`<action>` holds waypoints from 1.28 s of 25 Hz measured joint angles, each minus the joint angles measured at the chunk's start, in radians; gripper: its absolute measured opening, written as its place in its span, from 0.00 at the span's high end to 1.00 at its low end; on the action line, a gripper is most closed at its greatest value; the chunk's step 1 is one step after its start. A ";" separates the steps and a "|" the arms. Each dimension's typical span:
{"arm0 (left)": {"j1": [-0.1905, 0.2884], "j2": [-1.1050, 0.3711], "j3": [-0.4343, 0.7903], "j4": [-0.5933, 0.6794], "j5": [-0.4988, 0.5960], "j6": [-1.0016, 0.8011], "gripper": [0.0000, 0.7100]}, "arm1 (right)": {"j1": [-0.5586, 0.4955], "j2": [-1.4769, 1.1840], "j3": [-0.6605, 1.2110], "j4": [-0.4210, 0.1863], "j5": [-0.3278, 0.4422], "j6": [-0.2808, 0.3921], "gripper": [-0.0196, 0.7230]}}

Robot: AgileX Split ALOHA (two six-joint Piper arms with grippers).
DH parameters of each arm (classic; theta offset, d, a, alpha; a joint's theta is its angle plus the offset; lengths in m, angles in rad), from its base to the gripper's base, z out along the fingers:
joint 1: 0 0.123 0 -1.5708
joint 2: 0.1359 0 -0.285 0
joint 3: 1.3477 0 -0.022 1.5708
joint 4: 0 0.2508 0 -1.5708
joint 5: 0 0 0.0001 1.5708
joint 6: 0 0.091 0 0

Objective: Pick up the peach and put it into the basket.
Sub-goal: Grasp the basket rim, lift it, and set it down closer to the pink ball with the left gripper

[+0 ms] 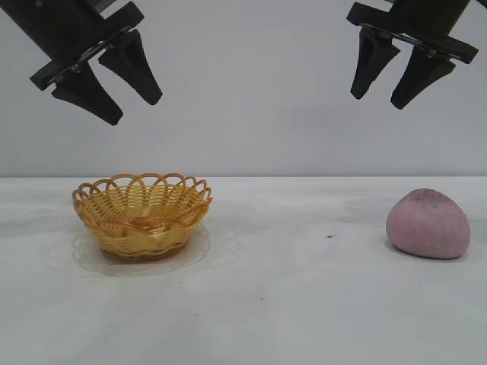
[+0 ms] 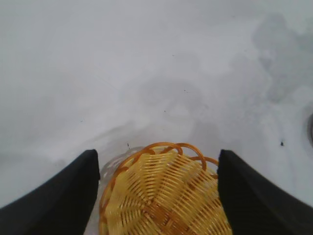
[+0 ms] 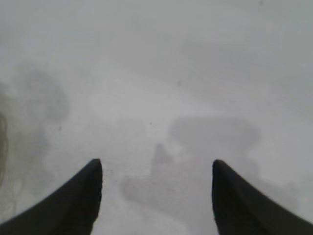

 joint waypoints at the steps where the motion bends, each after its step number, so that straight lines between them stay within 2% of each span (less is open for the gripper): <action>1: 0.000 0.000 0.000 0.000 0.000 0.000 0.31 | 0.000 0.000 0.000 0.000 0.000 0.000 0.36; 21: 0.000 0.000 -0.004 0.010 0.010 -0.002 0.31 | 0.000 0.000 0.000 0.000 0.000 0.000 0.36; 26: 0.000 0.000 -0.082 0.237 0.130 -0.016 0.31 | 0.000 0.000 0.000 0.000 0.010 0.000 0.36; 32: -0.006 0.052 -0.285 0.446 0.345 -0.021 0.31 | 0.000 0.000 -0.004 0.000 0.016 0.000 0.36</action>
